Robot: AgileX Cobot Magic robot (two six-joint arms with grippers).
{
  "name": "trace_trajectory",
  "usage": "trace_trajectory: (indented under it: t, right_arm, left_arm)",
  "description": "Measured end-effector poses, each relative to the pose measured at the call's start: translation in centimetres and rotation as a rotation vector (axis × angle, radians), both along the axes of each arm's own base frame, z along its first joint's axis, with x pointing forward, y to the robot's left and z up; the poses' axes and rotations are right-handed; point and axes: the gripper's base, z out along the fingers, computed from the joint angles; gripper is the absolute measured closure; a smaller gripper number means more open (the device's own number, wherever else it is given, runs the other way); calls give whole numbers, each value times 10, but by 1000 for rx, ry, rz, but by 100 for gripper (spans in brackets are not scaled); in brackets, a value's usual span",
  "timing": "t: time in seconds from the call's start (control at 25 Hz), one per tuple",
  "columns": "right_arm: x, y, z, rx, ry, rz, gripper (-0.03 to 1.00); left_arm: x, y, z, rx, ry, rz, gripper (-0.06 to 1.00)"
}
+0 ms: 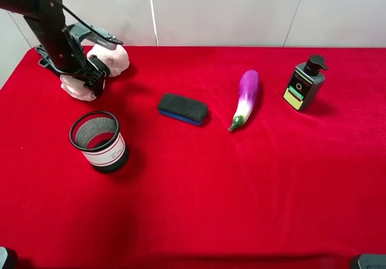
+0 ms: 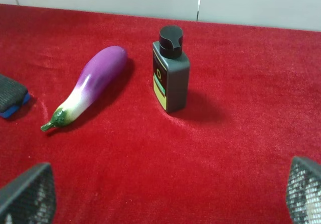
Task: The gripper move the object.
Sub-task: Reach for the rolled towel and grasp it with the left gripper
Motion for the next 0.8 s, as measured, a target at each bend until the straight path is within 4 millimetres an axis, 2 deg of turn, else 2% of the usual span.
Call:
trace_trajectory:
  t: [0.16,0.52,0.68,0.8]
  right_arm:
    - [0,0,0,0,0,0,27]
    - [0,0,0,0,0,0,27]
    - [0,0,0,0,0,0,27]
    - [0,0,0,0,0,0,27]
  left_arm:
    - [1,0,-7,2,8,-2,-2]
    - [1,0,-8,3,10,-3,-1]
    - [1,0,-8,-4,4,15,14]
    - [1,0,-8,-7,2,20,36]
